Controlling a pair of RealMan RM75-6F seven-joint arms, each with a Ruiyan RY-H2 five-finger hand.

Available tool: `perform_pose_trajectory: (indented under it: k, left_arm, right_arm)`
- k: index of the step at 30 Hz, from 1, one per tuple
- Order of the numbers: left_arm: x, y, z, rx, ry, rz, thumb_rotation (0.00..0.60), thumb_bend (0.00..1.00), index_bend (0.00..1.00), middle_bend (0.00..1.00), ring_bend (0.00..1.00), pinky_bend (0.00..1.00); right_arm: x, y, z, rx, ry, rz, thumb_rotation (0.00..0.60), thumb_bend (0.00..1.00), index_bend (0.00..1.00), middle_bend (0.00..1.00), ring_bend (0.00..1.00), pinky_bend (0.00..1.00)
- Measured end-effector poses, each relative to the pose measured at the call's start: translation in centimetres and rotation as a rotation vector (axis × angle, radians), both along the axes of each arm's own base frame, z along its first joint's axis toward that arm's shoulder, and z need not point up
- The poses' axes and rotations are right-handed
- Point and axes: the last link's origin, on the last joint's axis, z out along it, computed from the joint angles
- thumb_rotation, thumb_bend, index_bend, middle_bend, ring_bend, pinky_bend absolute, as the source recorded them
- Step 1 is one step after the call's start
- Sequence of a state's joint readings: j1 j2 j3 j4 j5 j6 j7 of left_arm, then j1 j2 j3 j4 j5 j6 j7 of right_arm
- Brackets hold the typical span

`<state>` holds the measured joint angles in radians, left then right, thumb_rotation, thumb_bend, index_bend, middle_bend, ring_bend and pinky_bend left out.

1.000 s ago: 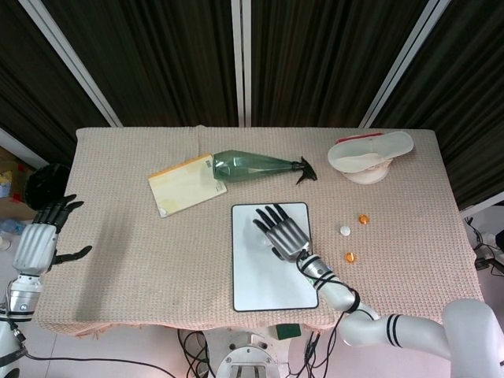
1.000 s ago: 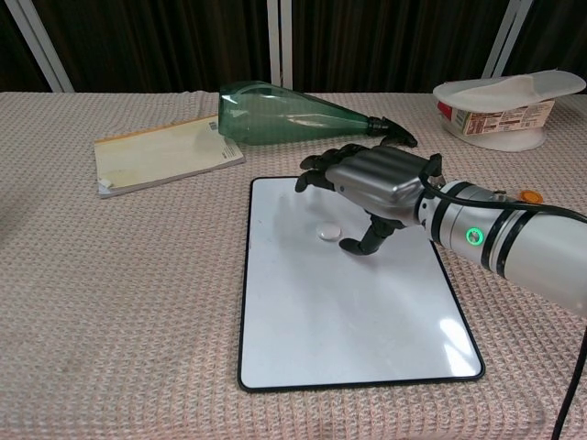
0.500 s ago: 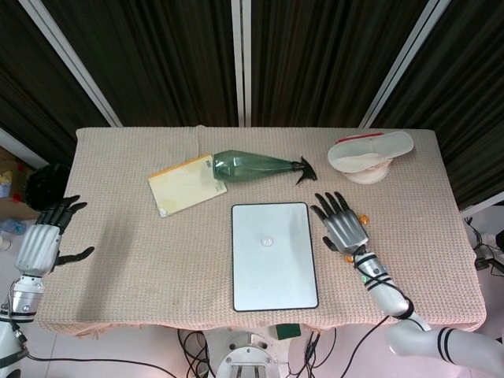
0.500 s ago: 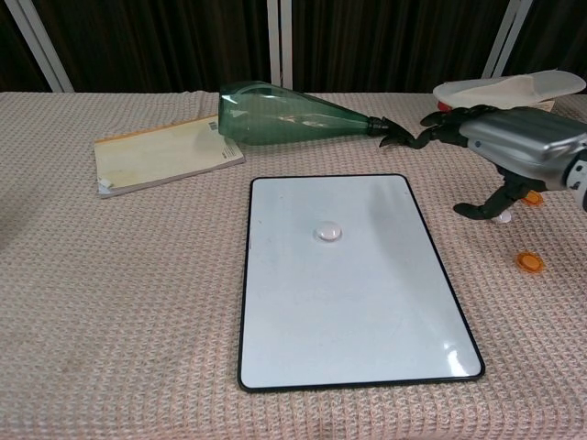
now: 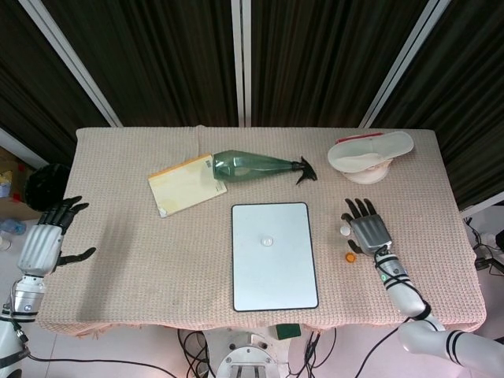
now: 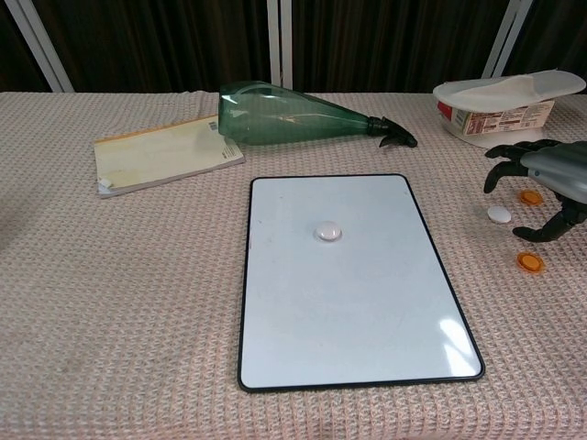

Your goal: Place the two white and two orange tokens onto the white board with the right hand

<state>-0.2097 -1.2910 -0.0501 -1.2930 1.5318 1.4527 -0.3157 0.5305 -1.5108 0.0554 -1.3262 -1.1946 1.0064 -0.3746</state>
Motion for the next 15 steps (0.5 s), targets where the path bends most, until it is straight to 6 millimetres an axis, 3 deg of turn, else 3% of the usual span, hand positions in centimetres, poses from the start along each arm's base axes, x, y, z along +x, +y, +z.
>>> perform_pose_trajectory:
  k: [15]
  left_arm:
    - [-0.33, -0.01, 0.0, -0.001, -0.001, 0.012, 0.6, 0.1, 0.16, 0.11, 0.09, 0.15]
  right_arm:
    - [0.21, -0.53, -0.73, -0.011, -0.004, 0.019, 0.6, 0.36, 0.41, 0.01, 0.0, 0.0]
